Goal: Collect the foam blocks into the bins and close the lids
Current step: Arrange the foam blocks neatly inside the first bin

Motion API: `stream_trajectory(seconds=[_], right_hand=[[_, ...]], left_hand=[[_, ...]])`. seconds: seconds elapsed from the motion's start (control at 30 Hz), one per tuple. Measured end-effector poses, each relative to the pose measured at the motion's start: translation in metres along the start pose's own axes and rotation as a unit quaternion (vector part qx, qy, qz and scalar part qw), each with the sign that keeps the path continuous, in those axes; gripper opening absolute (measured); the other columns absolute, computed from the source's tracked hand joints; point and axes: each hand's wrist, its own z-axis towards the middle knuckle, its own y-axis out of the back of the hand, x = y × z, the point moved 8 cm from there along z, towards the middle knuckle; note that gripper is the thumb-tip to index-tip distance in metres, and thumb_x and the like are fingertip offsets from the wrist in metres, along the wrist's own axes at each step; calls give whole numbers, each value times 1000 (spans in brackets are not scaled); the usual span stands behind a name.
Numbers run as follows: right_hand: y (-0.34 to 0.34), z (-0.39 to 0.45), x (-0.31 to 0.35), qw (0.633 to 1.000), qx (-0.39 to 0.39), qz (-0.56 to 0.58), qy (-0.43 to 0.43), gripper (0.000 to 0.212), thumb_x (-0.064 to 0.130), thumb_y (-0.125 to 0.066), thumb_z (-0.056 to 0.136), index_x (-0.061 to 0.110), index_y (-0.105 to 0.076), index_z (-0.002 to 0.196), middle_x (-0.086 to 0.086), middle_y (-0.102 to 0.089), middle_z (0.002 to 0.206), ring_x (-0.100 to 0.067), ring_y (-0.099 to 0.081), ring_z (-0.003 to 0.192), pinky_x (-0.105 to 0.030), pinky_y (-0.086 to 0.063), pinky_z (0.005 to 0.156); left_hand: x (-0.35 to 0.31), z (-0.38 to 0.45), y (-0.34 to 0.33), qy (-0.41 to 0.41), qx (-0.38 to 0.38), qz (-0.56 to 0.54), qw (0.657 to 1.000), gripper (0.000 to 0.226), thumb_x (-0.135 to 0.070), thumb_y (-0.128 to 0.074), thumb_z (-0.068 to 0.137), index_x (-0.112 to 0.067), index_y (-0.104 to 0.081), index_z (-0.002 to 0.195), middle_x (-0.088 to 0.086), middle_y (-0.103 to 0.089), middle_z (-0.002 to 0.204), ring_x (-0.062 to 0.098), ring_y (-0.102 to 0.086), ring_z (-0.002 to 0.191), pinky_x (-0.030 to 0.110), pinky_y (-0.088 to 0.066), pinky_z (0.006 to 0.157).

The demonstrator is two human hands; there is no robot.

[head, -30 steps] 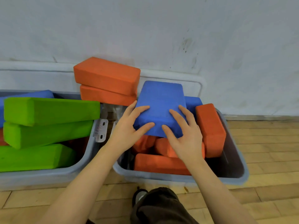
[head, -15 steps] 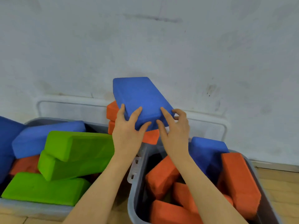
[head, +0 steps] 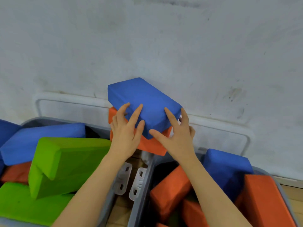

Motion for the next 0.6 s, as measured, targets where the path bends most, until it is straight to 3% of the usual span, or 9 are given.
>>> stream_trajectory(seconds=[0.07,0.13,0.2,0.3,0.43,0.6], right_hand=[[-5,2,3,1000,4,0,-22,92,83,-51,58,50,-27,140,-4,-5,157,-17,-32,134,-39,-11,113],[-8,5,4,999,5,32,-26,85,70,-65,66,47,-31,140,-5,-4,157,-16,-27,136,-33,-8,112],[-8,5,0,995,-4,96,-27,76,52,-72,73,45,-35,138,-4,-7,158,-16,-19,140,-28,-10,111],[-8,8,-5,985,-8,169,-24,64,34,-69,82,41,-38,137,-2,-15,157,-14,-17,143,-32,-21,114],[-9,20,-8,982,9,188,-17,54,22,-57,93,29,-36,142,-1,-17,157,-10,-18,142,-13,-17,107],[-4,24,-13,994,12,103,-31,52,31,-47,97,34,-28,146,3,-19,157,-12,-31,134,-29,-30,106]], left_hand=[[11,3,-4,53,49,1,997,55,-59,-31,87,-44,-33,140,7,-18,151,32,-27,132,53,-23,107],[23,4,-8,93,81,-24,992,55,-67,-27,82,-60,-19,135,-1,-6,156,27,-16,140,50,-13,112],[26,6,-9,81,89,-18,993,51,-66,-24,83,-63,-14,133,-3,-4,156,24,-16,141,50,-12,113],[24,3,-11,63,86,7,994,52,-60,-24,87,-55,-22,138,-1,-10,156,25,-19,140,50,-15,111],[18,3,-16,41,68,80,994,53,-52,-29,90,-40,-33,142,4,-24,153,33,-22,139,51,-20,107],[11,10,-23,22,87,166,982,55,-43,-33,89,-35,-35,143,10,-33,150,39,-39,130,53,-32,100]])
